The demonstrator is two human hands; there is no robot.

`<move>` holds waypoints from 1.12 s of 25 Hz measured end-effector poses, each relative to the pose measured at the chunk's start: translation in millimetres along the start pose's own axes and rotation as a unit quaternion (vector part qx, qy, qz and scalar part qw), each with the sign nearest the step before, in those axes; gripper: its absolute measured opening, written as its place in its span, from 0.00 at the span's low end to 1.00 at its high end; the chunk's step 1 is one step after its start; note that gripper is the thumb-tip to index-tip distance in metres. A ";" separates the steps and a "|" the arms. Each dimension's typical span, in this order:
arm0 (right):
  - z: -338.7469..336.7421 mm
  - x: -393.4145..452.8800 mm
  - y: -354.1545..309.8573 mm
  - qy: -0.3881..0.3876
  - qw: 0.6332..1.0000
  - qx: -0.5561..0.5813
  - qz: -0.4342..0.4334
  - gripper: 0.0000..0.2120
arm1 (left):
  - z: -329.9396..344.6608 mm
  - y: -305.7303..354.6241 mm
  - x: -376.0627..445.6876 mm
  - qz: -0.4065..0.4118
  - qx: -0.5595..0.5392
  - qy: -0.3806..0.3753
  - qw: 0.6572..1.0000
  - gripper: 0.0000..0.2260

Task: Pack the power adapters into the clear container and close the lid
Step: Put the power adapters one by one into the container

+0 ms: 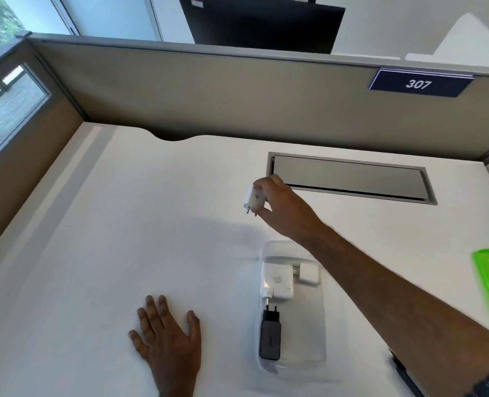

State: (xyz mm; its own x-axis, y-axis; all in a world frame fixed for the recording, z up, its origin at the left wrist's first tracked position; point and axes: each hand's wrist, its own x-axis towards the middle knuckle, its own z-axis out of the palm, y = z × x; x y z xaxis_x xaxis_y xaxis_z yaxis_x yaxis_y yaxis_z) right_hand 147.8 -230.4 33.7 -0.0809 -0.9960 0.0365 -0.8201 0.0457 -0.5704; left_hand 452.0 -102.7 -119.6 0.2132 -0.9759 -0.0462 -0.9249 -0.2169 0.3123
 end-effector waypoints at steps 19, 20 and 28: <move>-11.1 -174.2 25.2 -0.121 0.951 -0.280 0.057 0.16 | -3.4 -2.6 -3.8 -0.002 0.003 -0.026 1.000 0.33; -5.0 -176.6 25.2 -0.128 0.943 -0.302 0.056 0.16 | -2.6 -2.9 -3.5 -0.003 0.002 -0.025 1.000 0.33; 23.9 -181.1 31.4 -0.126 0.923 -0.359 0.053 0.14 | -1.0 -3.9 -2.7 -0.001 -0.009 -0.020 1.000 0.35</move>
State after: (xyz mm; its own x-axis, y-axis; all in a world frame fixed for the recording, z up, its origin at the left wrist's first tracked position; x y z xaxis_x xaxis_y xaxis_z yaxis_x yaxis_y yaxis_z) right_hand 150.2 -50.4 -10.5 -0.1229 -0.9650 -0.2317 -0.9865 0.0932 0.1350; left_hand 455.3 -99.3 -119.8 0.2027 -0.9755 -0.0853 -0.9186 -0.2196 0.3285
